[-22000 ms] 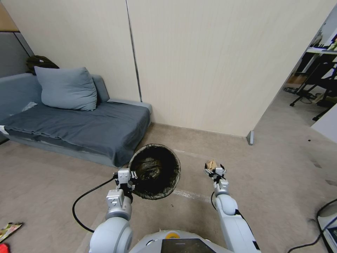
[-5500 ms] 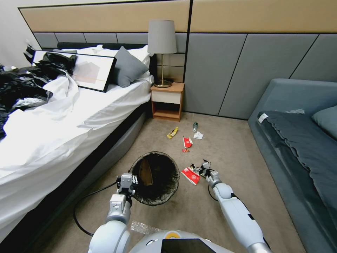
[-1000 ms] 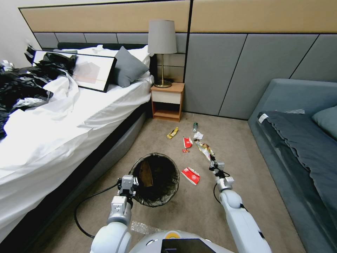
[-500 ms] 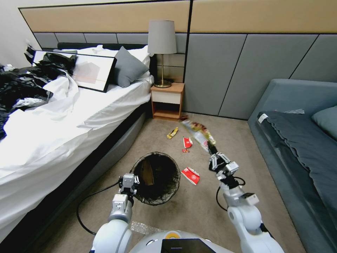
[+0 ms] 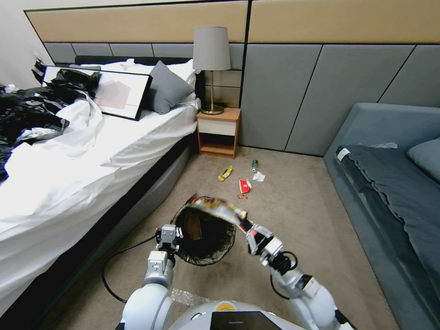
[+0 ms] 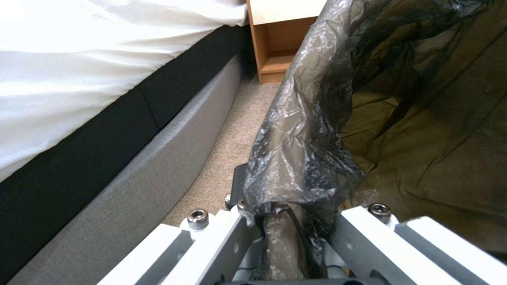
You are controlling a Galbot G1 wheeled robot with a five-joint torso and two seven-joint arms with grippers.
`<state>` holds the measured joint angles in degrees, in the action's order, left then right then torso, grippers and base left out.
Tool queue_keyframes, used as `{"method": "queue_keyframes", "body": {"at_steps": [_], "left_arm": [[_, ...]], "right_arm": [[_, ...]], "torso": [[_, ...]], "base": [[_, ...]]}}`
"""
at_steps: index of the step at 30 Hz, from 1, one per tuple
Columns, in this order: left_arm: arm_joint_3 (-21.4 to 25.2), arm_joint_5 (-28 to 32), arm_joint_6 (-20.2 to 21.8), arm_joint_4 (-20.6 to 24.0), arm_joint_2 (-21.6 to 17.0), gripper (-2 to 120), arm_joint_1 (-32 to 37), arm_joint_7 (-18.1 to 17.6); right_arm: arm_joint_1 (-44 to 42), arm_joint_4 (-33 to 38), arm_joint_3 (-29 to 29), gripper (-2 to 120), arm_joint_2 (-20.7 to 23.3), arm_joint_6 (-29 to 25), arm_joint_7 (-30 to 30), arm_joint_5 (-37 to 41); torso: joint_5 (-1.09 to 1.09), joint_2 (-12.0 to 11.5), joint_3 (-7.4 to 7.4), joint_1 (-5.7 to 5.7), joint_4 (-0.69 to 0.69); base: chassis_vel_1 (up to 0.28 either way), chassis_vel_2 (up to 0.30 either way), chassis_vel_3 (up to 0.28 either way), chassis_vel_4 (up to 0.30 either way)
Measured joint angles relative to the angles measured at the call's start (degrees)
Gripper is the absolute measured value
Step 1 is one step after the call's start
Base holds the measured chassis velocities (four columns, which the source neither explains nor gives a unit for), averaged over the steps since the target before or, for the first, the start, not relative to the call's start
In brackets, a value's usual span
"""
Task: Pick up the trash bin, then pick up the garbage from the floor and place it into the trash bin.
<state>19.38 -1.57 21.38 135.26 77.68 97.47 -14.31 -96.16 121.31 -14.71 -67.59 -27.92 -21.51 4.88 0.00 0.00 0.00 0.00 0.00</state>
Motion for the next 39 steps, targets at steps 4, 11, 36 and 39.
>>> {"method": "queue_keyframes", "body": {"at_steps": [4,11,36,39], "left_arm": [[0.0,0.0,0.0,0.0,0.0,2,-0.1,0.0],[-0.1,0.0,0.0,0.0,0.1,2,-0.1,0.0],[-0.7,-0.5,-0.1,0.1,0.3,2,0.7,0.2],[-0.8,-0.6,-0.2,0.1,0.3,2,0.8,0.2]], "right_arm": [[0.2,-2.3,0.9,0,-0.5,-0.1,0.0,-0.6],[0.6,-3.9,1.0,0,-0.5,-0.1,0.0,-0.6],[4.5,-8.1,0.7,18,-2.0,1.9,3.7,-1.0],[4.6,-7.8,0.6,28,-2.0,2.1,3.9,-1.0]], "torso": [[0.0,0.0,0.0,0.0,0.0],[0.0,0.0,0.0,0.0,-0.01],[0.0,0.0,0.0,0.0,-0.01],[0.0,0.0,0.0,0.0,0.0]], "base": [[0.0,0.0,0.0,0.0],[0.0,0.0,0.0,0.0],[0.0,0.0,0.0,0.0],[0.0,0.0,0.0,0.0]]}}
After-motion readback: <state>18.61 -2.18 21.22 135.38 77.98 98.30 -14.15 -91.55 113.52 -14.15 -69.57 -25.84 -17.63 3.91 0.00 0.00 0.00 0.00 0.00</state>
